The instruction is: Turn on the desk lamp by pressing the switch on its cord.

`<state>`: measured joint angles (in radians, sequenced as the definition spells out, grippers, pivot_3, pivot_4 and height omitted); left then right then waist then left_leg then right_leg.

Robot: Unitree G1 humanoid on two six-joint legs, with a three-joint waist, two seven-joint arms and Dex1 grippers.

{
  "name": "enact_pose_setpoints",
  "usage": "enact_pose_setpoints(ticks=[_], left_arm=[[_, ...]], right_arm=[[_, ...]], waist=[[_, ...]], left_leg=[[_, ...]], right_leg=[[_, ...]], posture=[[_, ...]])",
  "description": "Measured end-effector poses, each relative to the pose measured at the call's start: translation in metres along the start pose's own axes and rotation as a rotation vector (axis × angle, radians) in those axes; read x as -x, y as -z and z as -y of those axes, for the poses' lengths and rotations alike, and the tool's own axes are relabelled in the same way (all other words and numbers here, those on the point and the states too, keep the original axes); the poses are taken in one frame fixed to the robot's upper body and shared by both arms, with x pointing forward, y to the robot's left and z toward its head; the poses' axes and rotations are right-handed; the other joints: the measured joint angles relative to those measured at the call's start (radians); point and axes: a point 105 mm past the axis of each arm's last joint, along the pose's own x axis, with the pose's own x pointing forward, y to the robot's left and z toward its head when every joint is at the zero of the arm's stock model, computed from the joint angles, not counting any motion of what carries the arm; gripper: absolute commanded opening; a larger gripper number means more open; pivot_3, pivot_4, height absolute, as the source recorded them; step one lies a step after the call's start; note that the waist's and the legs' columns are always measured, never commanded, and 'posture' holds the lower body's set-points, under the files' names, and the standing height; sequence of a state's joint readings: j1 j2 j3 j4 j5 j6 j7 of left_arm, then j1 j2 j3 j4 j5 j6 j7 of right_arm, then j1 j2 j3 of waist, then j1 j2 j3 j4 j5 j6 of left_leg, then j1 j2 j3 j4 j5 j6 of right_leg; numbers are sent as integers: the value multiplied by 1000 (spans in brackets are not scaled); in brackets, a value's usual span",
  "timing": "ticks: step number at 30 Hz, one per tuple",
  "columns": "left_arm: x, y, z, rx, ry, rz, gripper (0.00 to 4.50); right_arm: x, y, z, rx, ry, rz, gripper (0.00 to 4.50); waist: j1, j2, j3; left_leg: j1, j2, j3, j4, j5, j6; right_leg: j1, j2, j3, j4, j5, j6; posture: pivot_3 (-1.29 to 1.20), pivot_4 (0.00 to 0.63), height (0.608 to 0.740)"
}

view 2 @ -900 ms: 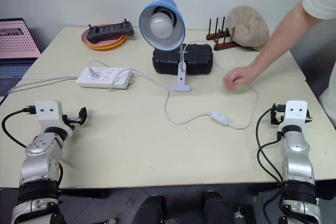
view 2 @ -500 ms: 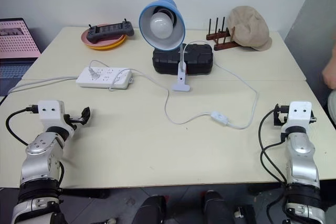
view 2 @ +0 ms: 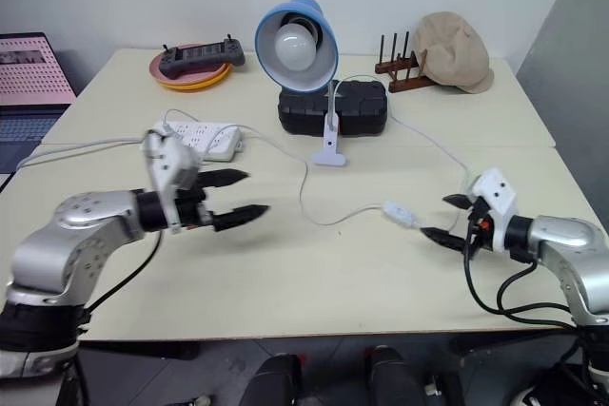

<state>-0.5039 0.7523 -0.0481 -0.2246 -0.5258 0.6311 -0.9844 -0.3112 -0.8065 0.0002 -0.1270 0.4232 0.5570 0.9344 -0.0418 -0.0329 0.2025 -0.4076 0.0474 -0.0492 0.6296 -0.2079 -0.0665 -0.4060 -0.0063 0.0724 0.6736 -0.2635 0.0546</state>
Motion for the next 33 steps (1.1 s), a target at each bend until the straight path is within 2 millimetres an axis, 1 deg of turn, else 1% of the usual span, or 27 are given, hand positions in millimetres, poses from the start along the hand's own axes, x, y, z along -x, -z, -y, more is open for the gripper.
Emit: enact_pose_setpoints(ticks=[2, 4, 5, 8, 10, 12, 14, 15, 17, 19, 23, 24, 29, 31, 33], left_arm=[[-18, -4, 19, -26, 128, 1, 4500], [-29, -1, 28, -31, 193, -7, 4500], [-35, 0, 30, -44, 208, -10, 4500], [-40, -2, 30, -69, 221, -3, 4500], [-44, -4, 30, -92, 230, 3, 4500], [-48, -4, 31, -96, 239, 13, 4500], [-47, -3, 31, -96, 243, 10, 4500], [-47, -2, 31, -93, 247, 8, 4500], [-47, -2, 31, -92, 251, 7, 4500], [-47, -2, 32, -91, 257, 6, 4500], [-47, -2, 33, -91, 265, 5, 4500], [-47, -2, 33, -89, 265, 5, 4500], [-46, -1, 33, -59, 247, 3, 4500], [-45, -2, 33, 15, 218, 35, 4500], [-45, -7, 33, 177, 182, 106, 4500]], right_arm=[[-15, 2, -3, -7, -28, 4, 4485], [-24, 5, -3, -11, -38, -4, 4485], [-28, 7, -2, -7, -38, -12, 4485], [-36, 9, 2, -9, -27, -11, 4485], [-42, 14, 5, -12, -19, -22, 4485], [-45, 17, 4, -24, -24, -20, 4104], [-45, 19, 4, -31, -27, -19, 3666], [-45, 18, 4, -33, -31, -15, 3346], [-45, 18, 3, -35, -45, -11, 2939], [-44, 17, 2, -36, -51, -10, 2330], [-45, 17, 3, -50, -48, 1, 1256], [-47, 18, 3, -58, -51, 3, 1065], [-50, 17, 2, -51, -49, 21, 1065], [-52, 14, 4, -35, -30, 37, 1065], [-55, 7, 4, -3, -4, 56, 1065]], waist=[[-7, 0, 0], [-10, 0, 0], [-10, 1, 0], [-10, 1, 0], [-9, 1, 0], [-9, 1, 0], [-9, 1, 0], [-9, 1, 0], [-9, 1, 0], [-9, 1, 0], [-9, 1, 0], [-9, 1, 0], [-10, 1, 0], [-11, 1, 0], [-12, 1, 0]], left_leg=[[0, 0, 0, 0, 0, 0], [-2, 0, 0, -1, 0, 0], [-3, 0, 0, -1, 0, 0], [-4, 0, -1, -1, 0, 0], [-4, 0, -1, 0, 0, 0], [-4, 0, -1, 0, 0, 0], [-4, 0, -1, 0, 0, 0], [-4, 0, -1, 0, 0, 0], [-3, 0, -1, 0, 0, 0], [-3, 0, -1, 0, 0, 0], [-3, 0, -1, 0, 0, 0], [-3, 0, -1, 0, 0, 0], [-3, 0, -1, 0, 0, 0], [-3, 0, -1, 0, 0, 0], [-3, 0, -2, 1, 0, 0]], right_leg=[[0, 0, 0, 0, 0, 0], [-2, 0, 0, 0, -1, 1], [-3, 0, 0, 0, -1, 1], [-3, 0, 0, 0, -1, 1], [-3, 0, 0, 0, -1, 1], [-3, 0, 0, 0, -1, 1], [-3, 0, 0, 1, -1, 1], [-3, 0, 0, 1, -1, 1], [-3, 0, 0, 1, -1, 1], [-3, 0, 0, 1, -1, 1], [-3, 0, 0, 2, -1, 1], [-3, 0, 0, 2, -1, 1], [-3, 0, 0, 2, -1, 1], [-3, 0, 0, 2, -1, 1], [-3, 0, -1, 3, -1, 1]], posture=[[0, 150, 740], [0, 150, 740], [0, 150, 740], [0, 150, 740], [0, 150, 740], [0, 150, 740], [0, 150, 740], [0, 150, 740], [0, 150, 740], [0, 150, 740], [0, 150, 740], [0, 150, 740], [0, 150, 740], [0, 150, 740], [0, 150, 740]])
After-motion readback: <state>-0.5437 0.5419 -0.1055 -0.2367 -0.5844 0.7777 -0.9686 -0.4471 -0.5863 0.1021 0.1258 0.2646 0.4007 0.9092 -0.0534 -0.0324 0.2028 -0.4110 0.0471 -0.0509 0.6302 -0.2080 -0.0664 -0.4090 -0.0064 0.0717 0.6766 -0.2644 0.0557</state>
